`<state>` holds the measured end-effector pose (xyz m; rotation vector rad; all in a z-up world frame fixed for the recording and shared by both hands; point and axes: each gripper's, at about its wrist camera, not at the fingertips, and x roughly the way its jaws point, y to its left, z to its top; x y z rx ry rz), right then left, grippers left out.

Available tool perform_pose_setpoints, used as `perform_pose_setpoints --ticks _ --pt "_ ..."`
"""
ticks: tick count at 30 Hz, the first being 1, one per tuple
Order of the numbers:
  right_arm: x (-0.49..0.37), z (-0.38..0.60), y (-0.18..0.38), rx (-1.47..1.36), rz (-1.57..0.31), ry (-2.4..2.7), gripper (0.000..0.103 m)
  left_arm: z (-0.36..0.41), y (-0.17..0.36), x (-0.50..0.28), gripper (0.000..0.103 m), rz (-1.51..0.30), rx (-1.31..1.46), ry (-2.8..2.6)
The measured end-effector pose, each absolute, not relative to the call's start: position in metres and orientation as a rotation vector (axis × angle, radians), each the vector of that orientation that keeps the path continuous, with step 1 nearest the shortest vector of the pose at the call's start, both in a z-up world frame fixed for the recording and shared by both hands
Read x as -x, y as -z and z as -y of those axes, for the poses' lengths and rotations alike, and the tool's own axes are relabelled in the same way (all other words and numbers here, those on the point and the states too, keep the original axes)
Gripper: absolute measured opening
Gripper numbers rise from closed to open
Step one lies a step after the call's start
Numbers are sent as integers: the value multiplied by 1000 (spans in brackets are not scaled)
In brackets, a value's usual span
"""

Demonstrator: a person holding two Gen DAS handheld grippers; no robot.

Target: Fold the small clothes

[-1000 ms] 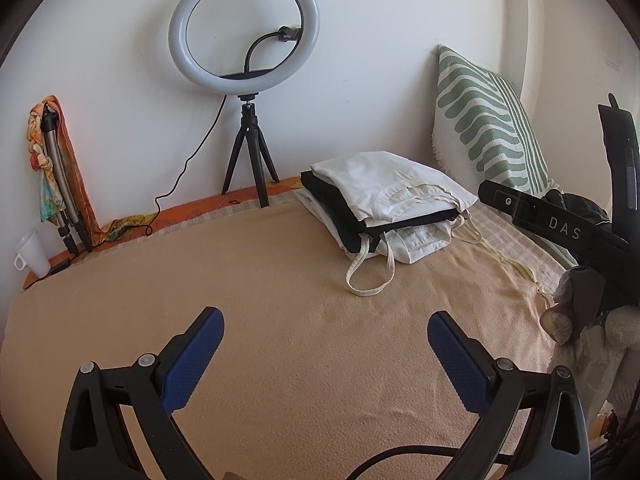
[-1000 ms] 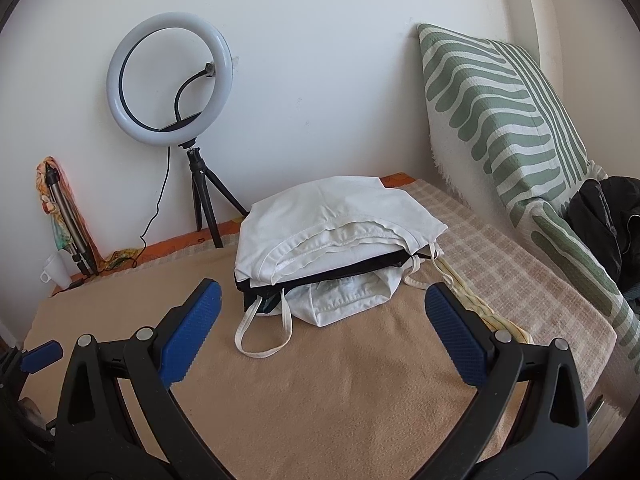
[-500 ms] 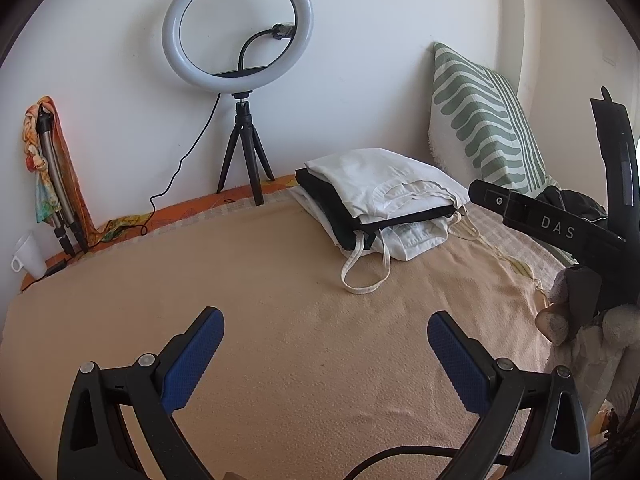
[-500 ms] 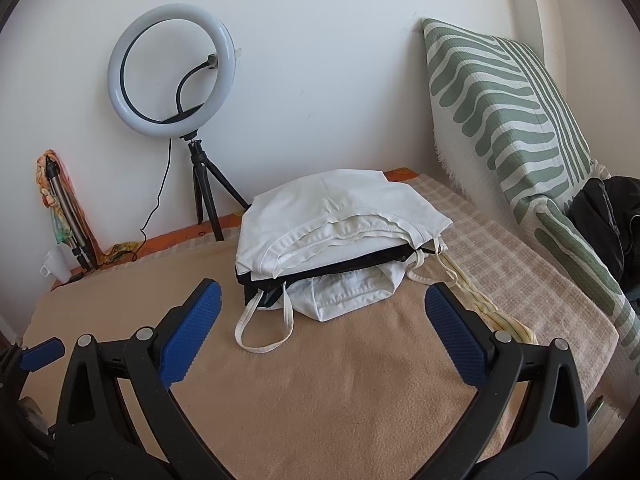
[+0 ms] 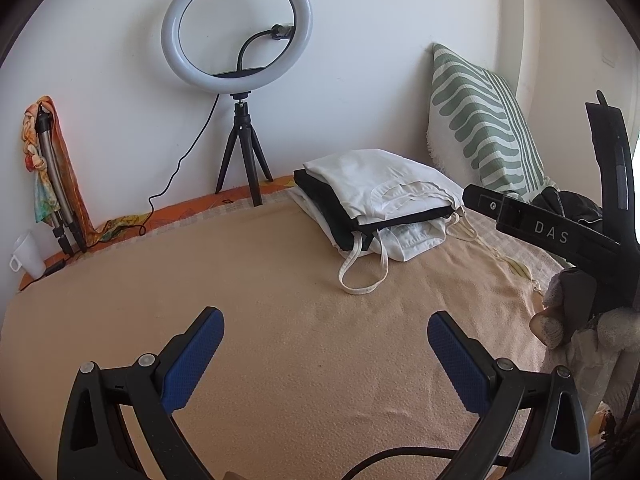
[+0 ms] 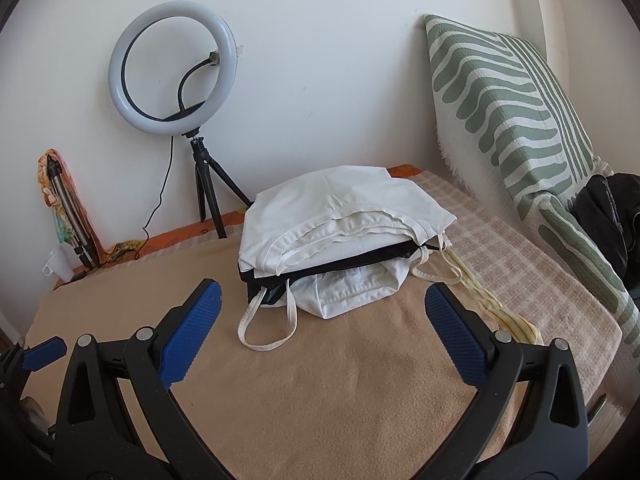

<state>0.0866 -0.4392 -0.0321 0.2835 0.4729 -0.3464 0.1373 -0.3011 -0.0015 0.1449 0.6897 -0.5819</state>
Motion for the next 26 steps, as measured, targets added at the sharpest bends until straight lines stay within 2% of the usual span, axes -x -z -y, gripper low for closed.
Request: perform_pose_setpoints --ticks 26 --pt "-91 441 39 -296 -490 335 103 305 7 -135 103 -689 -152 583"
